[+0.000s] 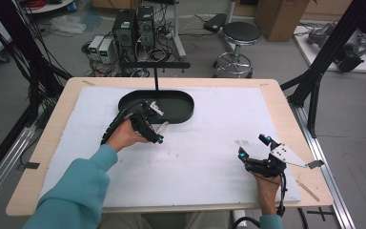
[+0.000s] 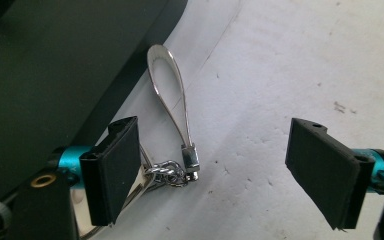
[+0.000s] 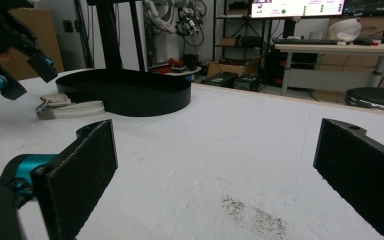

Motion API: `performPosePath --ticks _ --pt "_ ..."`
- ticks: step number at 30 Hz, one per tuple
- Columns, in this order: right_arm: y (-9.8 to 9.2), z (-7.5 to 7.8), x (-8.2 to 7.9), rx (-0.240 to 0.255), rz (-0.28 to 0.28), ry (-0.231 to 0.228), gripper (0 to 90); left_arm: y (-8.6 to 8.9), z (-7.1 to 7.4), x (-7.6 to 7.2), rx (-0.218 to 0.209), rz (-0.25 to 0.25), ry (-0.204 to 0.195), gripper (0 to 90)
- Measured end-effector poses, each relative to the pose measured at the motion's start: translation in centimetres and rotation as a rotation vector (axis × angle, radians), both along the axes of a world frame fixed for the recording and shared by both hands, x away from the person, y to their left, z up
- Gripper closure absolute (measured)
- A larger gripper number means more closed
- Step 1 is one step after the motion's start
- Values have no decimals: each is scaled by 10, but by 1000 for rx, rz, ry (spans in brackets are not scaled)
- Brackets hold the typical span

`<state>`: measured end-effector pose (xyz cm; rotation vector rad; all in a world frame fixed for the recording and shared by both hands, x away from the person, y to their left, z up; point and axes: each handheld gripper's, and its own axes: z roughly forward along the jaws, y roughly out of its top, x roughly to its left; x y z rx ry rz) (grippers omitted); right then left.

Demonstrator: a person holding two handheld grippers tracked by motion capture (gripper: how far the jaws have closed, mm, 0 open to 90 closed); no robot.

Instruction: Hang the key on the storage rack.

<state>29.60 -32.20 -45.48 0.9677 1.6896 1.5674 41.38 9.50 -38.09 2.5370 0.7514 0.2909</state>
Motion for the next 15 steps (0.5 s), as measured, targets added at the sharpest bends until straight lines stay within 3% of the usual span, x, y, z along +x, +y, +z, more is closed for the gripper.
performPosePath --ticks 5,15 --pt "0 0 0 1 -1 1 31 -3 -5 2 55 14 5 257" --pt "0 0 0 -1 -3 -1 31 -4 -8 5 76 31 19 366"
